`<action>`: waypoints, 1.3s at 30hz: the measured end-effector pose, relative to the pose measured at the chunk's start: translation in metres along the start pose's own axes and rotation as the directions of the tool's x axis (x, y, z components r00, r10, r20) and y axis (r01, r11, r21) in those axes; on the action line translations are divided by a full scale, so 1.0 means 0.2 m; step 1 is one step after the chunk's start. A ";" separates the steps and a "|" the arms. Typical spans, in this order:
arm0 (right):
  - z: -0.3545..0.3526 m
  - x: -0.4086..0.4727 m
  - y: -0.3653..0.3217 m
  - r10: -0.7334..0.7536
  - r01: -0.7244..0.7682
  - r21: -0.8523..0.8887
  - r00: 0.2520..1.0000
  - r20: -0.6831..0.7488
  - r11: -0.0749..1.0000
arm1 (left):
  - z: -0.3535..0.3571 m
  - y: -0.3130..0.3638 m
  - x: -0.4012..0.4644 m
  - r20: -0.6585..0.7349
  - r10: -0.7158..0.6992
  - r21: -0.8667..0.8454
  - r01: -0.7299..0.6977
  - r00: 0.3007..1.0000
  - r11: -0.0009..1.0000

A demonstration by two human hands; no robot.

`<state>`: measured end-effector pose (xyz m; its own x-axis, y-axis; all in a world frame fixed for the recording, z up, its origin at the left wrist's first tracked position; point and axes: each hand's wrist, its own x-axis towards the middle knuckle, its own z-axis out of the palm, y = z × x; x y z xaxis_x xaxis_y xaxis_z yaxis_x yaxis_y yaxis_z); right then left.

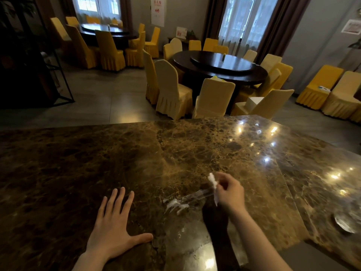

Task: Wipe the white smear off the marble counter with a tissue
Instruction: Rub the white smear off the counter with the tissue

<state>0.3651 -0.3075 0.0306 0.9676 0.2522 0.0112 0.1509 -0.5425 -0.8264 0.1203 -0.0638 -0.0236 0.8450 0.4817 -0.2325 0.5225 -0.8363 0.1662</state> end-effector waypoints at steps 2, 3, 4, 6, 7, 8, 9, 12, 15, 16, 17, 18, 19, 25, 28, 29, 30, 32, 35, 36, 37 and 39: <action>-0.10 0.10 0.04 0.156 -0.154 0.052 0.987 -0.039 0.987 | 0.00 0.00 0.00 0.005 0.001 -0.012 -0.001 1.000 1.000; -0.14 0.14 0.07 0.168 -0.167 0.025 0.983 -0.067 0.986 | 0.00 0.00 0.00 -0.001 -0.001 -0.021 0.001 1.000 1.000; -0.17 0.17 0.10 0.154 -0.159 -0.033 0.982 -0.108 0.987 | 0.00 0.00 0.00 -0.005 0.000 -0.023 0.000 1.000 1.000; -0.19 0.19 0.14 0.092 -0.134 -0.213 0.977 -0.195 0.968 | 0.00 0.00 0.00 -0.005 0.004 -0.018 -0.004 1.000 1.000; -0.19 0.19 0.16 0.067 -0.127 -0.298 0.976 -0.205 0.946 | 0.00 0.00 0.00 -0.005 0.006 -0.018 -0.006 1.000 1.000; -0.17 0.19 0.17 0.046 -0.117 -0.367 0.979 -0.197 0.923 | 0.00 0.00 0.00 -0.007 0.006 -0.019 -0.006 1.000 1.000; -0.15 0.18 0.18 0.021 -0.095 -0.425 0.984 -0.174 0.900 | 0.00 0.00 0.00 -0.006 0.003 -0.014 -0.003 1.000 1.000; -0.09 0.14 0.19 -0.070 0.013 -0.536 0.994 -0.086 0.844 | 0.00 0.00 0.01 0.002 -0.004 0.002 0.004 1.000 1.000; -0.05 0.13 0.17 -0.117 0.088 -0.577 0.993 -0.014 0.812 | 0.00 0.00 0.01 -0.011 0.000 -0.004 0.000 1.000 1.000; -0.03 0.12 0.15 -0.132 0.118 -0.586 0.991 0.020 0.802 | 0.00 0.00 0.01 -0.013 0.002 -0.011 -0.002 1.000 1.000; -0.01 0.11 0.13 -0.157 0.160 -0.594 0.986 0.057 0.789 | 0.01 0.00 0.01 -0.017 0.003 -0.019 -0.004 1.000 1.000; 0.02 0.09 0.11 -0.198 0.217 -0.595 0.975 0.098 0.774 | 0.01 0.00 0.01 -0.026 0.004 -0.027 -0.005 1.000 1.000; 0.05 0.07 0.09 -0.247 0.285 -0.587 0.958 0.146 0.758 | 0.01 0.00 0.01 -0.033 0.006 -0.028 -0.007 0.999 1.000; 0.04 0.04 0.09 -0.317 0.434 -0.583 0.901 0.296 0.687 | 0.01 0.00 0.00 -0.029 0.003 -0.012 -0.004 1.000 1.000; 0.00 0.06 0.10 -0.220 0.273 -0.662 0.961 0.165 0.698 | 0.01 -0.01 0.01 -0.037 0.005 -0.024 -0.006 0.999 1.000; 0.02 0.04 0.09 -0.207 0.245 -0.666 0.969 0.136 0.705 | 0.01 0.00 0.01 -0.044 0.005 -0.030 -0.006 0.999 1.000; 0.04 0.02 0.07 -0.206 0.237 -0.660 0.970 0.126 0.713 | 0.01 0.00 0.01 -0.051 0.006 -0.040 -0.008 0.999 0.999; 0.09 -0.02 0.03 -0.222 0.270 -0.624 0.962 0.156 0.733 | 0.01 0.00 0.01 -0.059 0.010 -0.043 -0.012 0.998 0.999; 0.12 -0.06 0.00 -0.283 0.403 -0.542 0.913 0.295 0.737 | 0.02 -0.01 0.00 -0.066 0.011 -0.034 -0.014 0.998 0.999; 0.10 -0.07 0.00 -0.303 0.452 -0.512 0.886 0.351 0.730 | 0.02 0.00 0.01 -0.073 0.011 -0.045 -0.014 0.997 0.999; 0.07 -0.07 0.00 -0.315 0.473 -0.473 0.872 0.376 0.744 | 0.02 0.00 0.01 -0.082 0.012 -0.057 -0.016 0.997 0.998; -0.02 -0.02 0.02 -0.305 0.383 -0.408 0.920 0.245 0.828 | 0.01 0.00 0.01 -0.088 0.017 -0.073 -0.023 0.996 0.997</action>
<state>0.3631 -0.3141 0.0300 0.7947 0.5941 0.1244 0.5787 -0.6799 -0.4505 0.1212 -0.0628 -0.0267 0.8605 0.4888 -0.1439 0.5095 -0.8260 0.2411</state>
